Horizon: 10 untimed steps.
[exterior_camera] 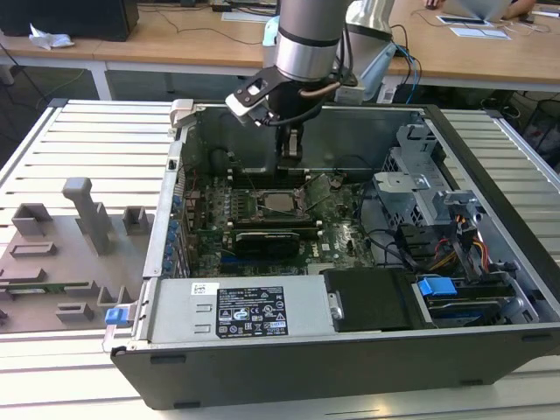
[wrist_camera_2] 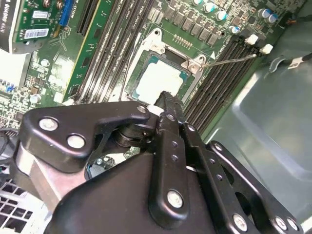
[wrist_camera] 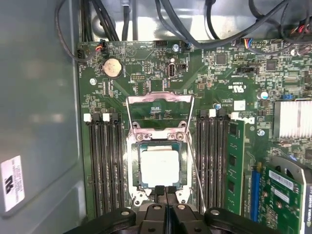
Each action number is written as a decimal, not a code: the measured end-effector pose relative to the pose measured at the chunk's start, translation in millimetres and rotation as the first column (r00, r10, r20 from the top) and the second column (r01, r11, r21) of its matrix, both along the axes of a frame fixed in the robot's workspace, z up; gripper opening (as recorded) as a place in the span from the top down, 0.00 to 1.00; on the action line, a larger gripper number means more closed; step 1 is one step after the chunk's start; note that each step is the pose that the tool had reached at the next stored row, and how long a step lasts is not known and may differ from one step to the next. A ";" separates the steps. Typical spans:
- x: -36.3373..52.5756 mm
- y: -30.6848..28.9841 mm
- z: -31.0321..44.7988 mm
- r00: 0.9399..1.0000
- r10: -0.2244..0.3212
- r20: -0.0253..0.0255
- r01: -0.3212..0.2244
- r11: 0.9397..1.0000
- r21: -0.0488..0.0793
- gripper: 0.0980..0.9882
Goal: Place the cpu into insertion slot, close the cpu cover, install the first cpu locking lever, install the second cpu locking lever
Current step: 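Place the cpu into insertion slot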
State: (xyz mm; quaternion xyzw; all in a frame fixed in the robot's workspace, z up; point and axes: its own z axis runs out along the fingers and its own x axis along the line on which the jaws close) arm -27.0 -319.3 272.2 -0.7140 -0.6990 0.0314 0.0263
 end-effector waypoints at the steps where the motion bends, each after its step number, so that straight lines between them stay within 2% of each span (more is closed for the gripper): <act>1: 0.0 0.0 2.3 1.000 0.000 0.000 0.000 1.000 0.000 0.99; 7: 0.0 0.0 15.9 1.000 0.000 0.000 0.000 1.000 0.000 0.99; 10: 0.0 0.0 16.6 1.000 0.000 0.000 0.000 1.000 0.000 0.99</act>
